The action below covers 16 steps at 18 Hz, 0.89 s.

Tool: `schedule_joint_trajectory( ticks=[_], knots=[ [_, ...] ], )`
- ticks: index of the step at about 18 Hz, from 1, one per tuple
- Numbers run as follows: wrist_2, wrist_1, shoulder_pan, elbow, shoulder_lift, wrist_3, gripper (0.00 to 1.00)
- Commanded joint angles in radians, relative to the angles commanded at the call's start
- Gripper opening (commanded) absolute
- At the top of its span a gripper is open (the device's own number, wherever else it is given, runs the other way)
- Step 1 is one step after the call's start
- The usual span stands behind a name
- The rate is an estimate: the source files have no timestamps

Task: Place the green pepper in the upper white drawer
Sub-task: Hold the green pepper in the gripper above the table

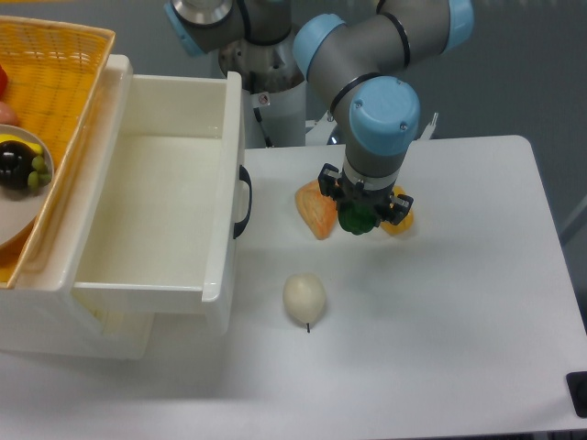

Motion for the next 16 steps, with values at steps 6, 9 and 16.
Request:
schedule_joint_trajectory(
  ticks=[6, 9, 16],
  knots=[
    [-0.002, -0.005, -0.002, 0.003, -0.005, -0.008, 0.41],
    [-0.003, -0.003, -0.003, 0.008, -0.008, -0.011, 0.41],
    [-0.060, -0.015, 0.005, 0.008, 0.052, -0.057, 0.41]
  ],
)
